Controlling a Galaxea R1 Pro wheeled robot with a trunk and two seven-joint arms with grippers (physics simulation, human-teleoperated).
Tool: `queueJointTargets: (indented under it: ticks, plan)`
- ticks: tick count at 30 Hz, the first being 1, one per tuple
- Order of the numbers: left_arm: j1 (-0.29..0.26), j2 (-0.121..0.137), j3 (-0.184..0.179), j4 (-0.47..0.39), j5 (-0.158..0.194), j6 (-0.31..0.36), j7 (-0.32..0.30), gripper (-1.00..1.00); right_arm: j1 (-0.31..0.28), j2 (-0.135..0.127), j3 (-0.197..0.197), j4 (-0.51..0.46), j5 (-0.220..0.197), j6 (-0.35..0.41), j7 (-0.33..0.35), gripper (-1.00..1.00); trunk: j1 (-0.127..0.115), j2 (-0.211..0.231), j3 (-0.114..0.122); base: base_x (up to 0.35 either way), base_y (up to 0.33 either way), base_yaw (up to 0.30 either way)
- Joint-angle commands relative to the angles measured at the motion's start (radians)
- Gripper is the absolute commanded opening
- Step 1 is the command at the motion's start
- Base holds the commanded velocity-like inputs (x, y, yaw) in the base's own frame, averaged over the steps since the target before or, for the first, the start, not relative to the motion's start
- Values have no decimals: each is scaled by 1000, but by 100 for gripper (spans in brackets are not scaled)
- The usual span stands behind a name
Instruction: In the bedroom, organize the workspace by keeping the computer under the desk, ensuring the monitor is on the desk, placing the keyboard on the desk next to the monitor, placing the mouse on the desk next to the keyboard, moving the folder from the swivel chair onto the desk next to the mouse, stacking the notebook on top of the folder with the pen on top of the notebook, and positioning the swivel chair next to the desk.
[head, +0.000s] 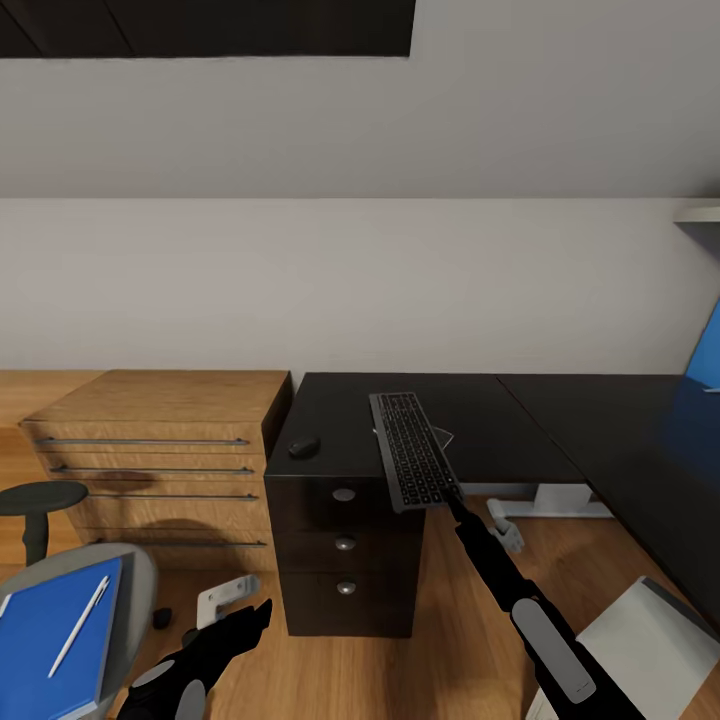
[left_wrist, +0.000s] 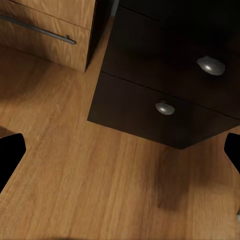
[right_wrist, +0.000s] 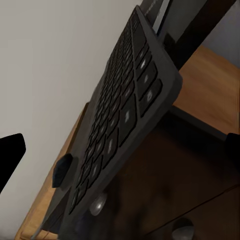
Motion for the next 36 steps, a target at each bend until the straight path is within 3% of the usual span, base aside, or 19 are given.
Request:
queueJointTargets:
  ticks: [1, 6, 11, 36]
  plan:
    - [0, -1, 1, -2, 10, 4, 7, 100, 0, -1, 4, 1, -10, -2, 2, 100, 0, -1, -1, 0, 0, 0]
    - [0, -1, 0, -2, 10, 4, 7, 100, -1, -1, 4, 1, -10, -2, 2, 100, 0, -1, -1, 0, 0, 0]
    - [0, -1, 0, -2, 9, 4, 8, 100, 0, -1, 4, 1, -10, -2, 2, 100, 19, -36, -17, 0, 0, 0]
    - [0, -1, -1, -1, 8, 1, 8, 100, 0, -1, 4, 1, -10, -2, 1, 100, 19, -36, -17, 23, 22, 0]
